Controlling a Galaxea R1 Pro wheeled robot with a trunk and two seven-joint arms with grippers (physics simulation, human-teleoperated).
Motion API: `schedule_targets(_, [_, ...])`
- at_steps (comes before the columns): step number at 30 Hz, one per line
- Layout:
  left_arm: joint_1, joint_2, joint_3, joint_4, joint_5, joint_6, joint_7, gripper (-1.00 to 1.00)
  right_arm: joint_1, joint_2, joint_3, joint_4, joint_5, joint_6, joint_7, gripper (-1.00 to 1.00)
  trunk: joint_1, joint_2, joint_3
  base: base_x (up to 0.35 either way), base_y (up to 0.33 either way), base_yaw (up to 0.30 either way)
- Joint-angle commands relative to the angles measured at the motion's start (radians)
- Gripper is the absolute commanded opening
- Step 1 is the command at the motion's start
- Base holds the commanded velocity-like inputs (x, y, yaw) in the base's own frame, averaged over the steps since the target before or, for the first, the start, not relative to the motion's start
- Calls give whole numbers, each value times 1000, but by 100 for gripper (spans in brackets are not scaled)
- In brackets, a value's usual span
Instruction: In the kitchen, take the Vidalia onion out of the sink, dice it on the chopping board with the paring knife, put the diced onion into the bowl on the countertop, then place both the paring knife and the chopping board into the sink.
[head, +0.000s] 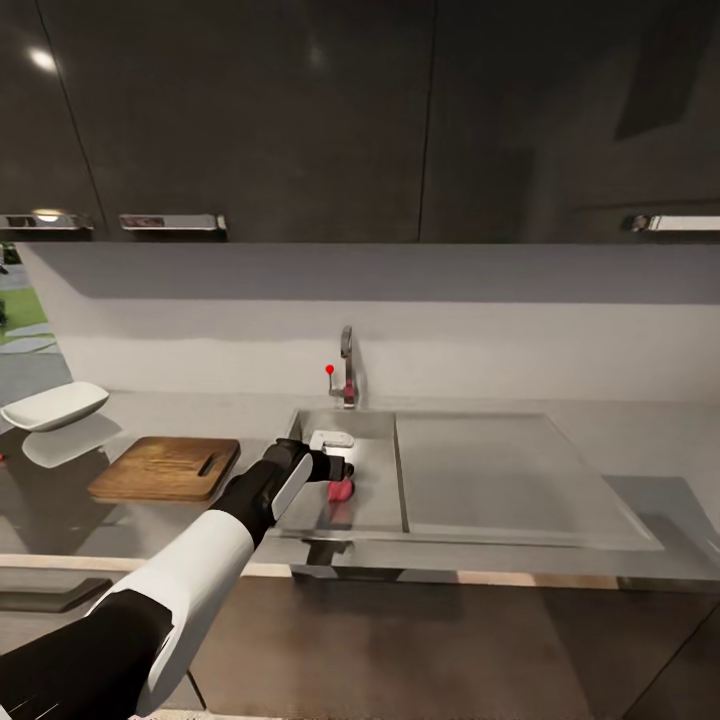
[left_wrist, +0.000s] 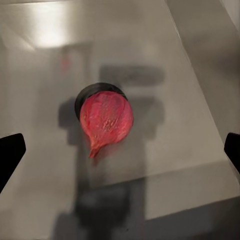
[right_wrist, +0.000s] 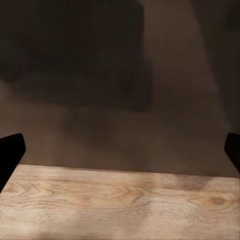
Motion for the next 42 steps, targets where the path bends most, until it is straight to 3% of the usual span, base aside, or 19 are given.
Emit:
schedule_targets(1, [-1,1,-4,0,9,3,7,100,-1,0,-1,1,5,-3,-3,100,0,-1,-3,0,0,0])
schedule_targets(9, [-1,0,-4,0,9,3,7,100,-1,0,-2,1,4,3,-3,100,0,-1,-16,32,0,0])
schedule_targets(15, [-1,1,-4,-3,9,3,7,100,-1,-4,-4,1,3,76,-3,100,0,-1,-24,110,0,0])
schedule_targets(17, [-1,1,-4,-4,9,3,7,100,-1,-10,-9,2,0,133,-3,100,0,-1,-24,72,0,0])
schedule_targets(18, [-1,2,-4,-6,8,3,7,100,-1,-17,-13,4,-17,231,-2,100,0,-1,-25,19,0,0])
schedule_targets(19, [-1,2,-4,-6,8,3,7,100,-1,-18,-13,4,-23,255,-2,100,0,-1,-25,15,0,0])
schedule_targets(21, [-1,2,-4,-6,8,3,8,100,-1,-21,-14,4,-64,376,3,100,0,-1,-25,7,0,0])
schedule_targets(25, [-1,2,-4,-5,8,2,8,100,0,-22,-13,5,-94,493,6,100,0,-1,-25,2,0,0])
schedule_targets(42, [-1,2,-4,0,9,4,8,100,24,-22,-15,7,-103,523,2,100,0,-1,-28,0,0,0])
